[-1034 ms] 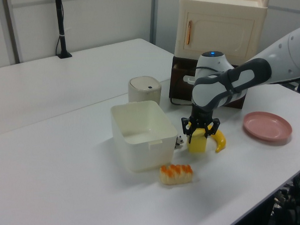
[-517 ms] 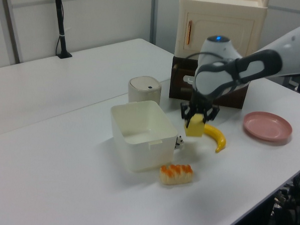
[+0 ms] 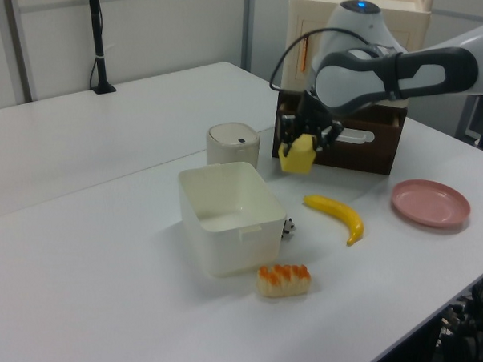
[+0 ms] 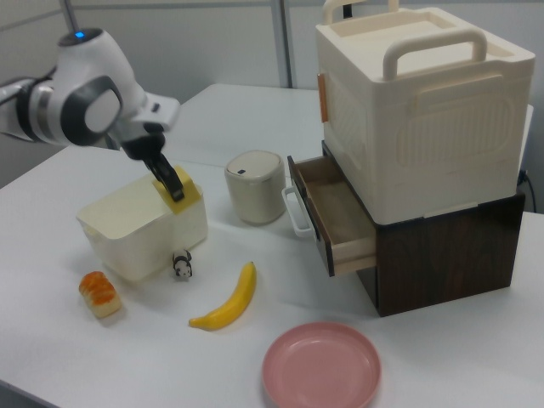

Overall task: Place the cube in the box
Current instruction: 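Lift the yellow cube and carry it over the cream box, then lower the cube into the cream box and open the gripper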

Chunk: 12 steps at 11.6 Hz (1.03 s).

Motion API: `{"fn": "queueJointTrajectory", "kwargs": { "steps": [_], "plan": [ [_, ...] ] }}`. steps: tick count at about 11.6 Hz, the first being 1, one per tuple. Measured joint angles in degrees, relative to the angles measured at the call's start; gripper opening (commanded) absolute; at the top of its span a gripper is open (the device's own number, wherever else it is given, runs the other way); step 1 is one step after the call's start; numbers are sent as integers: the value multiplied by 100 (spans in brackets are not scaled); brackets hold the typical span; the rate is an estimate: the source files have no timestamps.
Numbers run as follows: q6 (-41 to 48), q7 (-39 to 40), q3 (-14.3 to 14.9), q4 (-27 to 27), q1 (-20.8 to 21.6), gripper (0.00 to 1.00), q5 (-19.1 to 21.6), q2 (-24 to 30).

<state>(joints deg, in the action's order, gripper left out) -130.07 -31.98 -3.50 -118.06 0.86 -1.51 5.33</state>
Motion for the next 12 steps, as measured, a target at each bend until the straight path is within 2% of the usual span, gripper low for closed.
{"fn": "queueJointTrajectory", "kwargs": {
  "steps": [2, 3, 4, 5, 12],
  "plan": [
    [13, -1, -289, 194, 75, 42, 0, -57],
    [13, -6, -392, 250, 175, 51, 0, -134],
    [13, -14, -484, 276, 274, 93, 0, -226],
    [13, -28, -572, 290, 330, 100, 0, -303],
    [13, -32, -697, 350, 396, 100, 0, -400]
  ]
}}
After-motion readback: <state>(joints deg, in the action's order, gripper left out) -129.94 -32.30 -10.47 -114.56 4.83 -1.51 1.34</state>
